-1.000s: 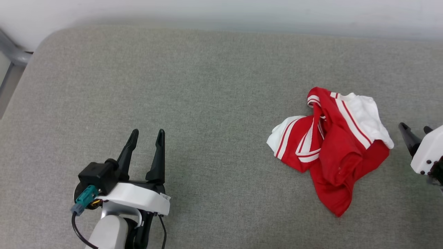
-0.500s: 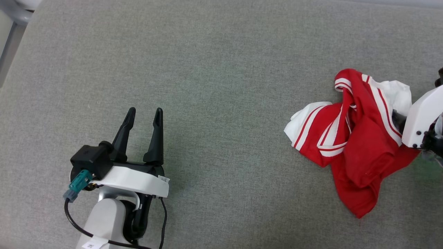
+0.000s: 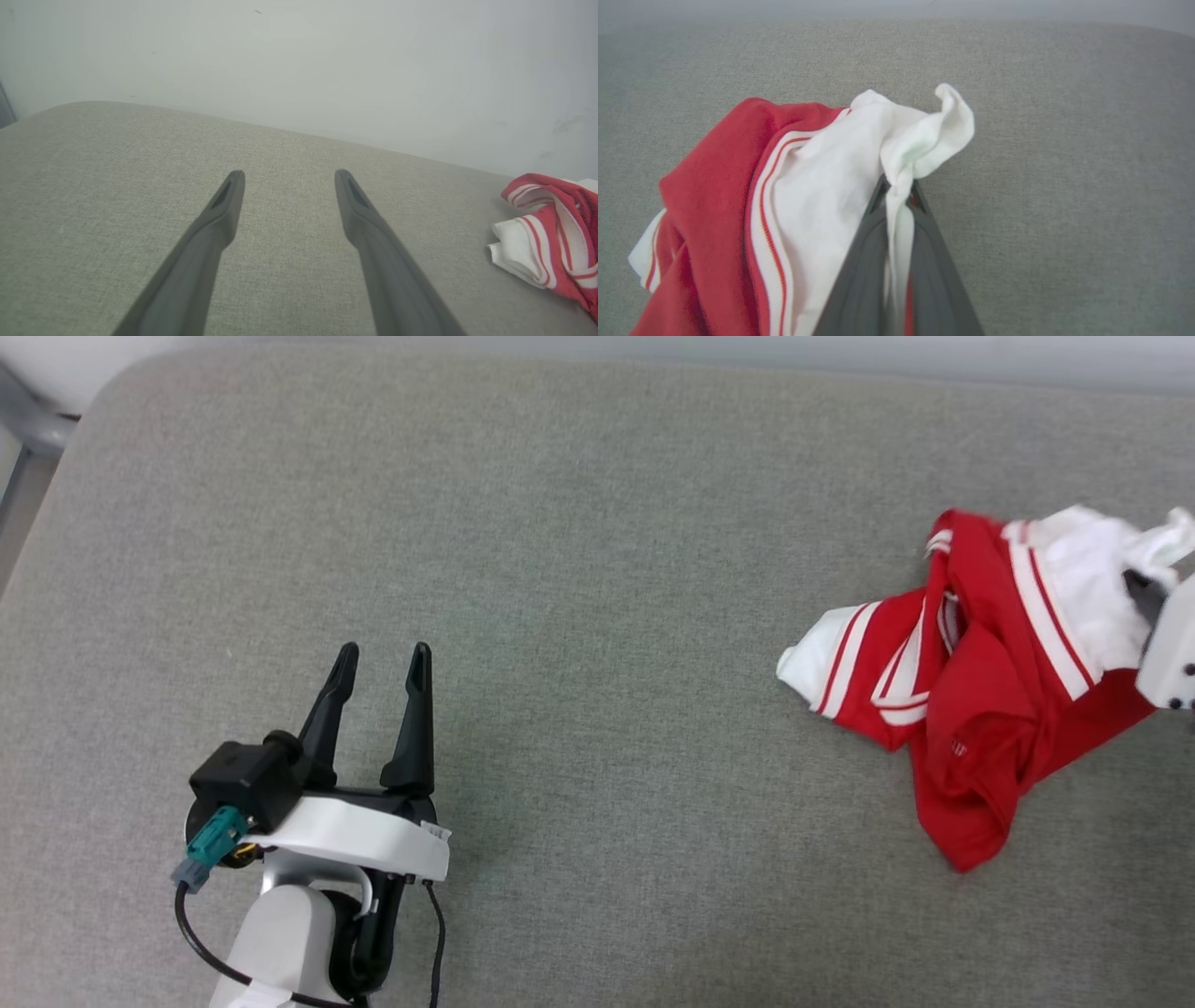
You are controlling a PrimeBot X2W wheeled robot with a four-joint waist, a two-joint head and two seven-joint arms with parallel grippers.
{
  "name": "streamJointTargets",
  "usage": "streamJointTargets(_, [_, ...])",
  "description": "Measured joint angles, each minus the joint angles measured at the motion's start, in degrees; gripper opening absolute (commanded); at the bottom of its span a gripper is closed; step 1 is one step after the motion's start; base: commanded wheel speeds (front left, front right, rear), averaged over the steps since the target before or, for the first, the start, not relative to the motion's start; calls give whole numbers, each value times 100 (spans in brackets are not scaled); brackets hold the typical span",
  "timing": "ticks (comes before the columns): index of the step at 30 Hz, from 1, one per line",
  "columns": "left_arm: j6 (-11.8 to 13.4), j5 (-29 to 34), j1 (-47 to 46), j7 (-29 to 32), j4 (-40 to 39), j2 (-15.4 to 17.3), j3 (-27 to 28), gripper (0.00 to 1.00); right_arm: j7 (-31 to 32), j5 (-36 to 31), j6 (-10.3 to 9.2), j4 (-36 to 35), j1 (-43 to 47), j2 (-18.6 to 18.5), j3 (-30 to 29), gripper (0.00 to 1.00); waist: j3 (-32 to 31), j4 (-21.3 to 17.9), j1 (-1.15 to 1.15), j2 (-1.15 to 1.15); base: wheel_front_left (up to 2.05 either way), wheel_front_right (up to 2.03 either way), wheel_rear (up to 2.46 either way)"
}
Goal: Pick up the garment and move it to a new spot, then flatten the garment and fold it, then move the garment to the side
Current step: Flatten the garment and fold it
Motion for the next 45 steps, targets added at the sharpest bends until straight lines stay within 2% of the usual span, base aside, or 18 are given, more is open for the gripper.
streamJointTargets(6, [-12,30,179,0,40,-13,36,100,142,-142,-2,-864,837,94,-829,0,-331,-194,0,0,0,0,0])
streamJointTargets(13, [-9,48,292,0,65,-35,36,100,196,-186,-2,-1410,2271,917,-1838,0,-583,-389,0,0,0,0,0])
streamJointTargets(18, [11,45,404,0,87,-35,62,100,18,-16,-1,-1289,3017,1374,-2108,0,-710,-464,0,0,0,0,0])
streamJointTargets(19, [25,45,412,0,88,-33,63,100,-107,-7,-2,-1239,3106,1411,-2117,15,-729,-479,0,0,0,0,0])
streamJointTargets(20, [35,45,432,0,91,-31,65,100,-260,-3,-1,-1199,3172,1432,-2107,51,-746,-494,0,0,0,0,0])
streamJointTargets(21, [36,44,463,0,92,-24,66,100,-464,13,-2,-1167,3203,1452,-2103,100,-764,-508,0,0,0,0,0])
streamJointTargets(29, [71,38,631,55,110,24,20,100,-2875,36,-1,-1065,3307,1481,-1912,100,-1035,-504,-1,0,0,0,0])
streamJointTargets(33, [107,21,746,96,77,44,11,100,-3740,103,-2,-1058,3485,1489,-1639,100,-1204,-477,0,0,0,0,0])
streamJointTargets(39, [187,8,911,174,-18,69,1,100,-4107,104,-1,-1224,3682,1491,-1346,100,-1402,-475,-1,0,0,0,0])
streamJointTargets(45, [223,-9,980,226,-116,82,-21,100,-3686,-76,-2,-1440,3679,1491,-1074,100,-1446,-486,-1,0,0,0,0])
